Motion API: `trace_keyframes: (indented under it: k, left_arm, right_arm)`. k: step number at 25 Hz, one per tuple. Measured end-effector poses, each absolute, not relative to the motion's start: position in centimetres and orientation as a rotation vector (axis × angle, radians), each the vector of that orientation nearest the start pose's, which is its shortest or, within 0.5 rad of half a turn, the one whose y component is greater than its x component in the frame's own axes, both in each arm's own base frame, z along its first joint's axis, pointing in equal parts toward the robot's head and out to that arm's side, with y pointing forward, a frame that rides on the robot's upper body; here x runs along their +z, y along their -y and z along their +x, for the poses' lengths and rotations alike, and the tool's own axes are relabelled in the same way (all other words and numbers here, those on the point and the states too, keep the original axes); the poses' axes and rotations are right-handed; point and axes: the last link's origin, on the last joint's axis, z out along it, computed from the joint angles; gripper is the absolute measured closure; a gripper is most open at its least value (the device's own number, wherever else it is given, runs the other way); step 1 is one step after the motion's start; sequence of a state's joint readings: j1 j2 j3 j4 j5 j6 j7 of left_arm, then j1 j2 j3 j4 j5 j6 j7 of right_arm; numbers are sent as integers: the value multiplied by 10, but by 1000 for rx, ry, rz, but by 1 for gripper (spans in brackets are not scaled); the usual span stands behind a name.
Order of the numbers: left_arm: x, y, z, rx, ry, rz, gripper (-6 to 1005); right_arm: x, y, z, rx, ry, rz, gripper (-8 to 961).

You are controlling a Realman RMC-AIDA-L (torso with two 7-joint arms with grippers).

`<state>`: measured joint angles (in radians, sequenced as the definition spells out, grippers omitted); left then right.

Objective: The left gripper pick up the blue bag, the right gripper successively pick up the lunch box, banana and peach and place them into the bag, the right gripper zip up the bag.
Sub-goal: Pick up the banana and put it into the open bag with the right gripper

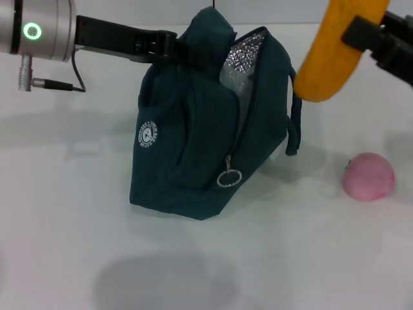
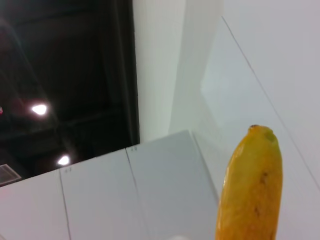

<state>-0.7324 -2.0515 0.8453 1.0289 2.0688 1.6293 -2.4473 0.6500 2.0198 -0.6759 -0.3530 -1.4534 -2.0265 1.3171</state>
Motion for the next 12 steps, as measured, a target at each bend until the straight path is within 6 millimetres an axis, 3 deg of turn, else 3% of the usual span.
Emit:
trace_keyframes:
  k: [5, 12]
  left_arm:
    - [43, -386, -149, -561, 1356, -2695, 945]
    - [44, -386, -150, -563, 1355, -2693, 945]
  right_arm:
    - [27, -320, 181, 1752, -281, -2509, 512]
    - [-5, -332, 180, 1570, -399, -2584, 509]
